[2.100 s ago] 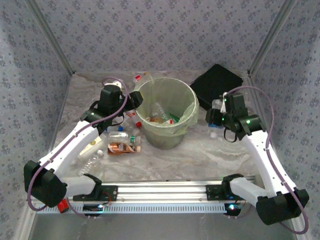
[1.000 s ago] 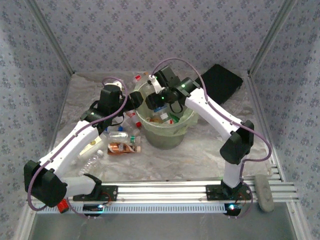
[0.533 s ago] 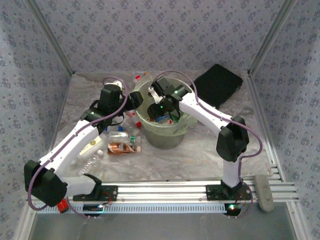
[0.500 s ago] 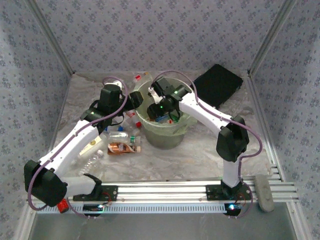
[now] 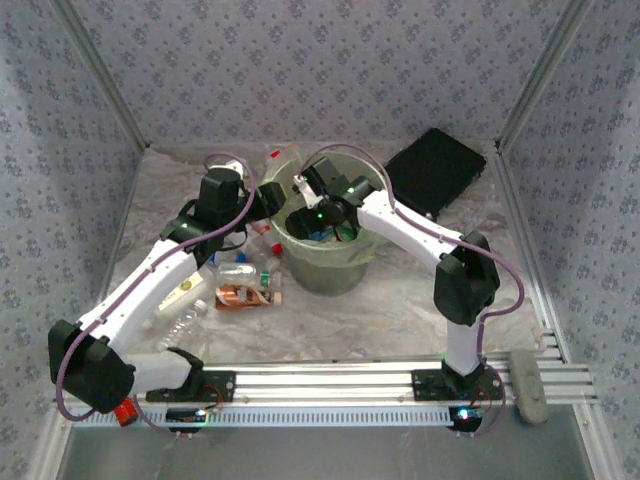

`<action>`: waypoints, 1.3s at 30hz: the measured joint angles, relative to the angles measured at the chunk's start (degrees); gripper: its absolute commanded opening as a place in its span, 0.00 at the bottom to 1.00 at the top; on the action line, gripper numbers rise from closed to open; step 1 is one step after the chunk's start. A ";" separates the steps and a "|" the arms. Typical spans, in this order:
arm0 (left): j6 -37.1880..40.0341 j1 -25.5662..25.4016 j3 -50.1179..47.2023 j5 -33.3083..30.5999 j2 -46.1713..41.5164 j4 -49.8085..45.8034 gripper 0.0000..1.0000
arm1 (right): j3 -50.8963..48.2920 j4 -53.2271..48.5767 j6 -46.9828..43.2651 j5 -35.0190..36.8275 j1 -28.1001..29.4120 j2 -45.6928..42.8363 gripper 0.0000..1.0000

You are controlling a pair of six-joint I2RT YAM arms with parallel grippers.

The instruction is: Put the plastic bottles in the bin

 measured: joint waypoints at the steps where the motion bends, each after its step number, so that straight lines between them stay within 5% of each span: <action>1: 0.00 0.02 0.00 0.00 0.00 0.00 0.73 | 0.00 -0.02 -0.04 0.02 0.09 -0.04 0.86; 14: 0.66 0.00 0.26 -0.04 0.00 -0.37 0.73 | 8.11 -9.53 -2.36 3.13 0.55 -2.08 1.00; 25: 2.91 0.00 2.38 -0.87 -0.02 -3.85 0.76 | 15.74 -15.50 -5.25 7.93 -0.07 -12.09 1.00; 35: 9.73 0.13 11.06 -2.73 -0.13 -10.62 0.99 | 9.25 -14.36 -4.61 7.28 -11.47 -25.00 1.00; 39: 14.10 0.55 15.21 -3.48 -0.15 -13.40 1.00 | 5.18 -12.61 -3.43 5.66 -15.41 -28.68 1.00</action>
